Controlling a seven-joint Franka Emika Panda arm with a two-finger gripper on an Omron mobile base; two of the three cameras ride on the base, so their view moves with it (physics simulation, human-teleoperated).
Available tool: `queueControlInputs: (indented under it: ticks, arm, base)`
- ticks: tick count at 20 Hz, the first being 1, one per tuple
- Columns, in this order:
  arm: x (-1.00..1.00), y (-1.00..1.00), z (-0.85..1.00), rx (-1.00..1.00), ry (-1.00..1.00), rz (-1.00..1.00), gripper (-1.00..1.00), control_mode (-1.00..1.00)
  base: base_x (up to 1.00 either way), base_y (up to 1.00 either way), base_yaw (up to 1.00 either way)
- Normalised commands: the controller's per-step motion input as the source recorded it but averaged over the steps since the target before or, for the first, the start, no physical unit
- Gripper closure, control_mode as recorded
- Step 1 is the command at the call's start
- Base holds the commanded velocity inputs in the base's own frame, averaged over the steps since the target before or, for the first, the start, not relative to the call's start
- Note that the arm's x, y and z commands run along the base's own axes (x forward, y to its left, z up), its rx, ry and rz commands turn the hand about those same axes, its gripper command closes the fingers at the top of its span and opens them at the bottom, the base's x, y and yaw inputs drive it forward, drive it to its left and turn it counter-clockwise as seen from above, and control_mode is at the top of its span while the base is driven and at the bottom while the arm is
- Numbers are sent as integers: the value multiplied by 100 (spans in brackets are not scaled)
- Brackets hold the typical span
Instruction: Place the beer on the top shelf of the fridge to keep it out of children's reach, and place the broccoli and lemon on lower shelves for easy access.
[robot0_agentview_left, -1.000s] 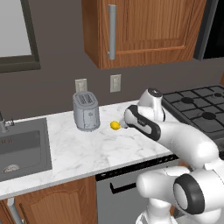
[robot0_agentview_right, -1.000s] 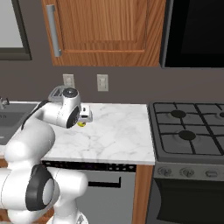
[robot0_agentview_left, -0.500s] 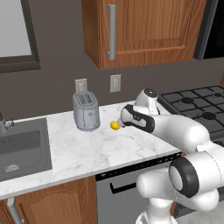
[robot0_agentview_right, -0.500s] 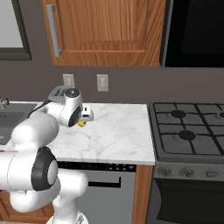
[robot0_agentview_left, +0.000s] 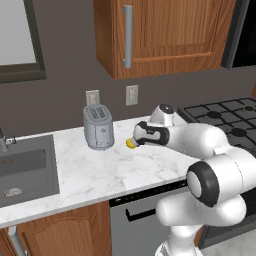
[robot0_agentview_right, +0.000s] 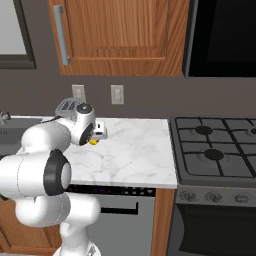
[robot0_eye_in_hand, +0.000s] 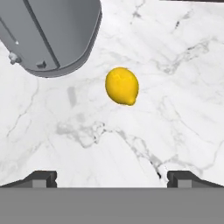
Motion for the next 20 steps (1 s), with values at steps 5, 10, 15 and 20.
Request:
queueControlInputs:
  ticks: [5, 10, 15, 20]
  arm:
    - [22, 4, -24, 0, 0, 0, -100, -100]
    - [22, 0, -20, 0, 0, 0, -100, -100]
    - [26, 0, -15, 0, 0, 0, -100, -100]
    - [30, 4, -14, 0, 0, 0, -100, -100]
  base:
    - [0, 0, 0]
    - [0, 0, 0]
    - [0, 0, 0]
    - [0, 0, 0]
